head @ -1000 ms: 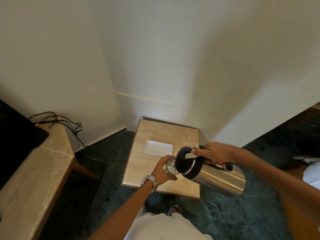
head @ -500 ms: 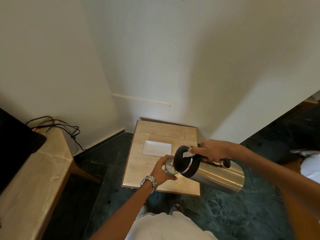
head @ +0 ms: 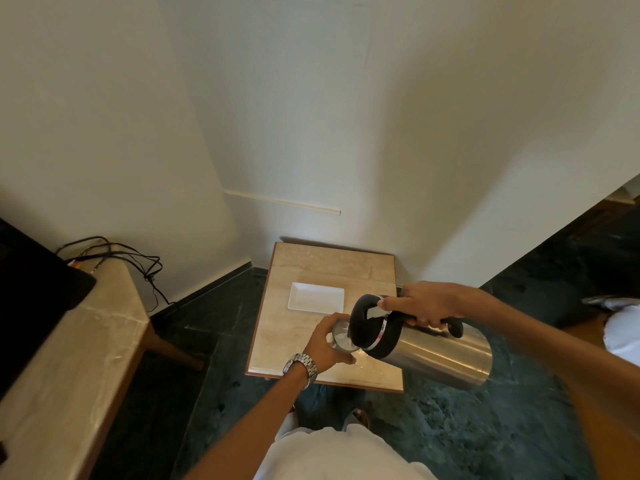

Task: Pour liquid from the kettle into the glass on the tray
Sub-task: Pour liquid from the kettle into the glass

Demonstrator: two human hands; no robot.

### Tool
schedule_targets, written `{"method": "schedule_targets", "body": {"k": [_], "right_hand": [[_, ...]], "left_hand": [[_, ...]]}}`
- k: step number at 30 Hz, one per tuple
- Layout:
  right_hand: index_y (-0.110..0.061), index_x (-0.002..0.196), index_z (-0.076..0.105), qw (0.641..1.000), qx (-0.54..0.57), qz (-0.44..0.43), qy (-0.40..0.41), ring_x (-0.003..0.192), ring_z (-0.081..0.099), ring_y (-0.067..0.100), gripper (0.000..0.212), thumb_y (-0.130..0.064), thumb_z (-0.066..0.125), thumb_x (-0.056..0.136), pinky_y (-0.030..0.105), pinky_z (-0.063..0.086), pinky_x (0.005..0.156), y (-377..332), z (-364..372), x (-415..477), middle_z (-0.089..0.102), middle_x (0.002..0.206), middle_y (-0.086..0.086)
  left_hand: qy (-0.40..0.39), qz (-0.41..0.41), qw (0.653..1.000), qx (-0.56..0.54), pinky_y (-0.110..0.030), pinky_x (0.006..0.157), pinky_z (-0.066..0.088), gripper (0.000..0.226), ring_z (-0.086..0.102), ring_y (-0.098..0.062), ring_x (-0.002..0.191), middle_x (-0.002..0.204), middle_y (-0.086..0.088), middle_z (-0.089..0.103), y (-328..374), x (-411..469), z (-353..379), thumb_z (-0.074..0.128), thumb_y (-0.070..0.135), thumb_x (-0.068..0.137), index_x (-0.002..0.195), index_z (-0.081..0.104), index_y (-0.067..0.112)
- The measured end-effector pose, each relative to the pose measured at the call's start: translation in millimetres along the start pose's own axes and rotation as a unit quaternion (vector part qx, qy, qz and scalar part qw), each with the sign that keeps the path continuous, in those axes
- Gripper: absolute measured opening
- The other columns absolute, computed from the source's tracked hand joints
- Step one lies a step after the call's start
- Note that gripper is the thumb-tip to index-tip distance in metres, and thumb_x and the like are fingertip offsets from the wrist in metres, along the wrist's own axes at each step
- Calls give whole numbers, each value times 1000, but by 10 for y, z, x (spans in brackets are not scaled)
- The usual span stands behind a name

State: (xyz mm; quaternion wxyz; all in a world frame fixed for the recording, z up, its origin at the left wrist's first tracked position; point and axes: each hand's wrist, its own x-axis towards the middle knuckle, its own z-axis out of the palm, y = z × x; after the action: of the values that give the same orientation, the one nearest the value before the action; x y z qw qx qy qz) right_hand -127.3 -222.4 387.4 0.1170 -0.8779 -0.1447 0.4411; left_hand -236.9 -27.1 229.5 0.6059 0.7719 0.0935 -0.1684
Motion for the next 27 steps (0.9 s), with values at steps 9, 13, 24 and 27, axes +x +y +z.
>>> {"method": "schedule_targets", "body": {"k": [9,13,24,27], "right_hand": [[-13,76,63,1000,18,5,-17,38,43,6,59,-63,39,96,15,42,42,-17,21,-46,51,53,-5],[-11,80,64,1000,20,1,-20,40,43,7,59,-62,39,96,16,42,44,-12,28,-57,52,58,-1],[-13,74,63,999,30,-1,-34,40,41,9,59,-62,39,96,20,41,48,34,37,-116,50,51,-5],[-15,70,61,999,30,-2,-39,38,41,7,58,-61,39,96,17,40,45,34,38,-139,49,49,-7]], "left_hand": [[-3,6,1000,14,-49,98,53,76,54,-24,117,129,-4,58,-17,-22,-6,91,7,61,127,55,19],[-4,5,1000,11,-50,98,53,76,54,-24,118,129,-4,57,-20,-26,-9,91,6,61,127,56,20],[-2,10,1000,4,-50,95,55,75,54,-24,116,128,-4,57,3,-60,51,90,3,59,125,57,19],[-5,14,1000,7,-53,95,54,76,54,-25,117,128,-5,58,1,-67,69,91,1,58,124,58,18]]}}
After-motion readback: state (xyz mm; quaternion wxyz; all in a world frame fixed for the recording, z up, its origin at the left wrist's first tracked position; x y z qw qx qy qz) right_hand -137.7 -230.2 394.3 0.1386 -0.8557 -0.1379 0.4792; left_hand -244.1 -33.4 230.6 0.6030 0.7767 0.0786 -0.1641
